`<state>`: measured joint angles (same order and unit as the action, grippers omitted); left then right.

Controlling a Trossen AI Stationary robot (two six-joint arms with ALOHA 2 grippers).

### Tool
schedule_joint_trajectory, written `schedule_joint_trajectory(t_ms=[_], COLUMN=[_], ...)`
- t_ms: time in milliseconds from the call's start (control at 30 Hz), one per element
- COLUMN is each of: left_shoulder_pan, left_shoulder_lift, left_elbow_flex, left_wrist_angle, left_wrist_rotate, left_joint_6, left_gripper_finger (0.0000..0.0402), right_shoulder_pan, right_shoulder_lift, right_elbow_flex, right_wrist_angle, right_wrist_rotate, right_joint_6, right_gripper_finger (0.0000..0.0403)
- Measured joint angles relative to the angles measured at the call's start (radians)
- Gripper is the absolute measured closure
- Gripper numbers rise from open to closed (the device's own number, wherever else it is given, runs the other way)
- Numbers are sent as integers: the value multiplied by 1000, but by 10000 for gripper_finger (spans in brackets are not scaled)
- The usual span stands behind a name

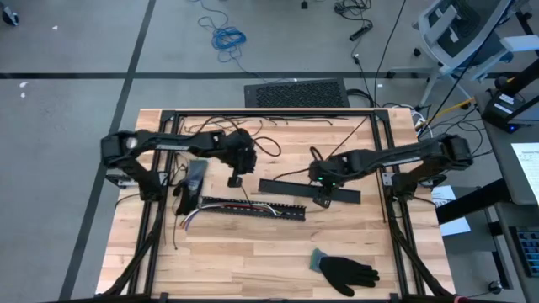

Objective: Ziptie cables
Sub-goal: Close the cable duct with the cable duct cover

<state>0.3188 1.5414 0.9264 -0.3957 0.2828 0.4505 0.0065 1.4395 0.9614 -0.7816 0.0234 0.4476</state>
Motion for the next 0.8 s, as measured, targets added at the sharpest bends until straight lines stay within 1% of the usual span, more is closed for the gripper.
schedule_joint_trajectory(t_ms=[100,200,267,367,533,567,667,800], left_shoulder_pan=[19,18,8,-10,-27,-29,-34,-42], left_shoulder_lift=[74,129,152,173,174,174,174,174], left_elbow_flex=[5,29,39,40,41,41,41,41], left_wrist_angle=[91,106,106,106,112,111,111,110], left_wrist_rotate=[8,0,-4,-48,-64,-64,-71,-90], left_joint_6=[0,1,2,0,-74,-80,-109,-151], left_gripper_finger=[372,372,372,372,372,372,372,372], right_shoulder_pan=[4,8,9,-3,-37,-47,-69,-73], right_shoulder_lift=[-72,-98,-89,-48,14,26,71,123], right_elbow_flex=[-65,-114,-149,-200,-243,-245,-254,-250], right_wrist_angle=[39,64,90,165,244,267,307,323], right_wrist_rotate=[22,30,31,44,146,144,72,49], right_joint_6=[76,96,70,52,-4,-20,-71,-135], right_gripper_finger=[183,183,183,184,184,184,184,184])
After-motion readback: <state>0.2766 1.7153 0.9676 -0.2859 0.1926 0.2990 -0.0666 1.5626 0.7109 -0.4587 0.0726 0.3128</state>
